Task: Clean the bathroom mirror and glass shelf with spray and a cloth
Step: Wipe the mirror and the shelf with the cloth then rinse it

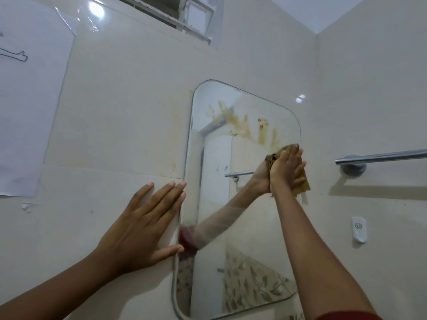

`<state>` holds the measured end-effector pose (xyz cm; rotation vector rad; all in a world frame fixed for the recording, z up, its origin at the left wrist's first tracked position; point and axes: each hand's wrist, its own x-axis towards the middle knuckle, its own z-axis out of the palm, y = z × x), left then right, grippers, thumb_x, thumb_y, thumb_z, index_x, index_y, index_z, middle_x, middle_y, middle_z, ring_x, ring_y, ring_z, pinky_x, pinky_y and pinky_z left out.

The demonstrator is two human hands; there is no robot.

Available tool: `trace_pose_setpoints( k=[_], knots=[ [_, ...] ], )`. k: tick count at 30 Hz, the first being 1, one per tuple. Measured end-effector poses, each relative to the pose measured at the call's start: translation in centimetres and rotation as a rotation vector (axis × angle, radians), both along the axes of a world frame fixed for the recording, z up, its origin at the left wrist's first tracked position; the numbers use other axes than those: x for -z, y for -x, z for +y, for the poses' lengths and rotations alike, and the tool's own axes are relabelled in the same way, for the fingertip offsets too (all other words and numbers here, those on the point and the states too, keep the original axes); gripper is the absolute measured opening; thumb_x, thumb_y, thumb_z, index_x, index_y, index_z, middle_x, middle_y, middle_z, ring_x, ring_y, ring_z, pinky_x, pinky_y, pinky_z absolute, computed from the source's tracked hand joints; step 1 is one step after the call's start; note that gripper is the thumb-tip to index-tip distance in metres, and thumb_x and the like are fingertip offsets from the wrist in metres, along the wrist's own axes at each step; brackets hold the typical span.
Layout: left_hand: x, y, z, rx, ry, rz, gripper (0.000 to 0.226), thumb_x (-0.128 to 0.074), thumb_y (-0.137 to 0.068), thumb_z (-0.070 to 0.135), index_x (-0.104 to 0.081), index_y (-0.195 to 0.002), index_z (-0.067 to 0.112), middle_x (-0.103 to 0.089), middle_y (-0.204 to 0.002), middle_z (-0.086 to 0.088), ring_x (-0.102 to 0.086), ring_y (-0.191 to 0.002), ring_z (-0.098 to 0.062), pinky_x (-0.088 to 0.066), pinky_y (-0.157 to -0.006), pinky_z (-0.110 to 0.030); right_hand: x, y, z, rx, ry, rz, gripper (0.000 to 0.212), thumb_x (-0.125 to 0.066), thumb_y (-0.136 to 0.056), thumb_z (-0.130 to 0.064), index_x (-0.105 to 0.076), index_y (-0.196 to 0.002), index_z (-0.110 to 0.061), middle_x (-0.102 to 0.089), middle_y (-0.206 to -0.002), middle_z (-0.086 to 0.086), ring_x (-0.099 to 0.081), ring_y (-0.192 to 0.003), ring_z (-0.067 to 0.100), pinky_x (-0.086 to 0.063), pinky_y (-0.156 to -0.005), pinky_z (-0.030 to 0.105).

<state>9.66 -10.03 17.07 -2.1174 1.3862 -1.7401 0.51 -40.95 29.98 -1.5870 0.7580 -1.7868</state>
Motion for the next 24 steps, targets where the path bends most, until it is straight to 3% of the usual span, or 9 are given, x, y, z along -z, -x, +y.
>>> trace_pose_setpoints(
  k=[5, 12, 18, 24],
  knots=[
    [0.0, 0.0, 0.0, -0.008, -0.006, 0.006, 0.09, -0.036, -0.082, 0.071, -0.031, -0.142, 0.003, -0.021, -0.154, -0.014, -0.021, -0.142, -0.028, -0.023, -0.11, -0.052, -5.3, -0.3, 1.7, -0.01, 0.107, 0.015, 0.05, -0.015, -0.099, -0.035, -0.01, -0.149, -0.03, -0.004, -0.16, -0.008, 0.004, -0.147, 0.021, 0.01, -0.116, 0.051],
    [0.0, 0.0, -0.1, 0.004, -0.004, 0.007, 0.089, -0.034, -0.082, 0.071, -0.034, -0.141, 0.004, -0.025, -0.153, -0.014, -0.024, -0.141, -0.028, -0.024, -0.109, -0.052, -8.3, -2.7, 8.9, -0.008, 0.457, 0.093, 0.05, -0.02, -0.1, -0.036, -0.009, -0.148, -0.034, -0.003, -0.159, -0.011, 0.004, -0.147, 0.019, 0.011, -0.115, 0.05],
    [0.0, 0.0, 0.0, -0.004, -0.006, 0.01, 0.091, -0.035, -0.081, 0.071, -0.03, -0.142, 0.004, -0.022, -0.154, -0.015, -0.021, -0.142, -0.028, -0.023, -0.11, -0.052, -4.9, -4.2, 14.5, -0.013, 0.772, 0.172, 0.05, -0.026, -0.099, -0.034, -0.013, -0.148, -0.033, -0.004, -0.159, -0.011, 0.005, -0.147, 0.017, 0.012, -0.113, 0.049],
    [0.0, 0.1, 0.0, -0.007, -0.006, 0.008, 0.092, -0.036, -0.081, 0.072, -0.029, -0.143, 0.004, -0.023, -0.154, -0.014, -0.02, -0.142, -0.028, -0.023, -0.11, -0.052, 1.2, -4.0, 14.5, -0.011, 1.047, 0.286, 0.055, -0.023, -0.094, -0.036, -0.014, -0.148, -0.029, -0.006, -0.159, -0.008, 0.009, -0.146, 0.017, 0.02, -0.111, 0.042]
  ],
)
